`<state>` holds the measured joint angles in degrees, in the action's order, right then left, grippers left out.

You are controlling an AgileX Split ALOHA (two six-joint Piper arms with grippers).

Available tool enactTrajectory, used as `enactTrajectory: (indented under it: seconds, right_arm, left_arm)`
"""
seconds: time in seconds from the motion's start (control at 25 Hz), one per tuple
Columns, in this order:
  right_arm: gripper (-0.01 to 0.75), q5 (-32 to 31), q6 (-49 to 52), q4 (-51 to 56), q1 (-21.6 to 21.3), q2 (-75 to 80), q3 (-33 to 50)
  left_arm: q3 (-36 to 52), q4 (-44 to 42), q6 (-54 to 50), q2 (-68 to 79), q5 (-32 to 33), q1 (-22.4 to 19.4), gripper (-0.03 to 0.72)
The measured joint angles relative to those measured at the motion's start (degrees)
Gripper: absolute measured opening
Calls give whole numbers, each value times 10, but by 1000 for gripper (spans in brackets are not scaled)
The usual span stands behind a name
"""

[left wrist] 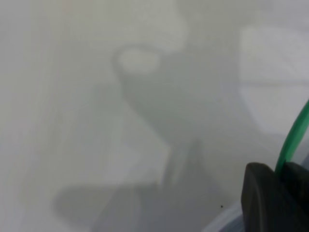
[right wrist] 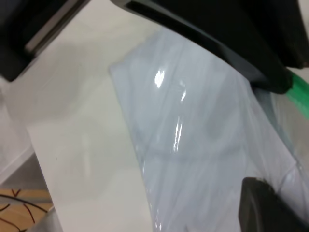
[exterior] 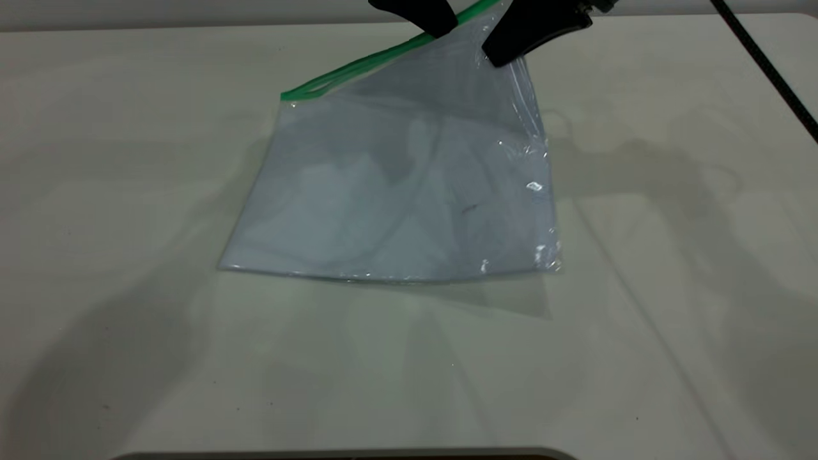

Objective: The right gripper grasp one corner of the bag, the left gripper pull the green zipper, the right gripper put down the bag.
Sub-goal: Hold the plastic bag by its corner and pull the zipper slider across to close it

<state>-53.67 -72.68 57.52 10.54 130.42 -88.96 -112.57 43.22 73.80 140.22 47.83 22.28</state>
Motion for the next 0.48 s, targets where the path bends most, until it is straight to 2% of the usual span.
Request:
enactTrajectory:
  seconds: [0.48]
  right_arm:
    - [33,-14,-27,43,-35,-6,0]
  left_arm:
    - [-3,-7,0,23,4,-36,78]
